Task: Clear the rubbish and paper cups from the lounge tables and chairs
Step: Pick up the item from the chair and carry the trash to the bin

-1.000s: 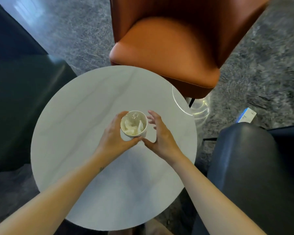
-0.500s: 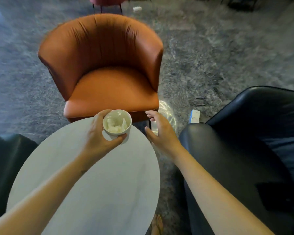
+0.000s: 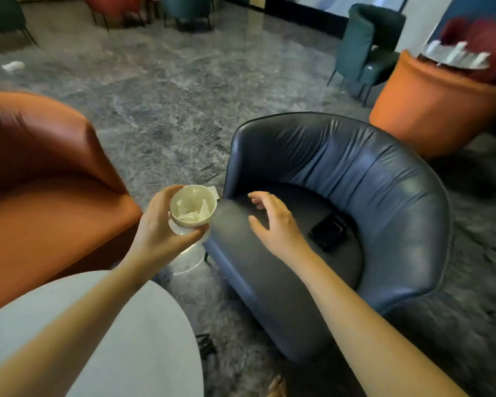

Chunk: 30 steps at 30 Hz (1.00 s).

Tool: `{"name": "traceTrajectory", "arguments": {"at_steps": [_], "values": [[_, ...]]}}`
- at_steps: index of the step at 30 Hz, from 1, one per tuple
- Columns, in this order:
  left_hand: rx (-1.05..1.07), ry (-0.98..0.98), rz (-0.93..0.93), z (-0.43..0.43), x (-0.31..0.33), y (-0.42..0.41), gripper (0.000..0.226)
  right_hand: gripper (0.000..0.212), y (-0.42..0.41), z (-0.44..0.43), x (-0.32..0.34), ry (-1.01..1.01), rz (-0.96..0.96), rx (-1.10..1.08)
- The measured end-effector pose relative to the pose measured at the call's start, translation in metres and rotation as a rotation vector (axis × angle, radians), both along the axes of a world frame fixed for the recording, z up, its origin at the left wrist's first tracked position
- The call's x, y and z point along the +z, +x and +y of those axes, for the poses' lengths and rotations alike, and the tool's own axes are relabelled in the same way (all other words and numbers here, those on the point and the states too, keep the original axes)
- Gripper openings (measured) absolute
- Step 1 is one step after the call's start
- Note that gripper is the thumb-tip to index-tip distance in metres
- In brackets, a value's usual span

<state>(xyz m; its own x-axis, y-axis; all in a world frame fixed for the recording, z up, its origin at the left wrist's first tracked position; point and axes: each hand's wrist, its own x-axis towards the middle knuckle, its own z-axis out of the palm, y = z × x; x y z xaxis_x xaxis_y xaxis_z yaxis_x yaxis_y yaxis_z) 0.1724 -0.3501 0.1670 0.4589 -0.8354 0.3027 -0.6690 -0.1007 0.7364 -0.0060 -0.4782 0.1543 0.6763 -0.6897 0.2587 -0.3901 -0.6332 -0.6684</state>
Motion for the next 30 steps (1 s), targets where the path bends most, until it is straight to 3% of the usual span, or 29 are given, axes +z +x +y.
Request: {"name": "traceTrajectory", "arguments": {"at_steps": [6,13,21,30], "values": [[-0.194,-0.071,0.012,-0.096,0.017,-0.058,0.066,0.04,-0.09,-0.061,0.017,-0.059,0.034,-0.218],[-0.256,-0.075,0.013,-0.209,0.005,-0.108,0.069,0.04,-0.14,-0.169,0.0,-0.059,0.086,-0.249],[-0.019,0.067,0.128,-0.313,-0.09,-0.15,0.068,0.041,-0.143,-0.32,-0.091,0.05,0.254,-0.008],[0.226,0.247,0.31,-0.34,-0.209,-0.174,0.067,0.044,-0.13,-0.402,-0.217,0.165,0.502,0.258]]}}
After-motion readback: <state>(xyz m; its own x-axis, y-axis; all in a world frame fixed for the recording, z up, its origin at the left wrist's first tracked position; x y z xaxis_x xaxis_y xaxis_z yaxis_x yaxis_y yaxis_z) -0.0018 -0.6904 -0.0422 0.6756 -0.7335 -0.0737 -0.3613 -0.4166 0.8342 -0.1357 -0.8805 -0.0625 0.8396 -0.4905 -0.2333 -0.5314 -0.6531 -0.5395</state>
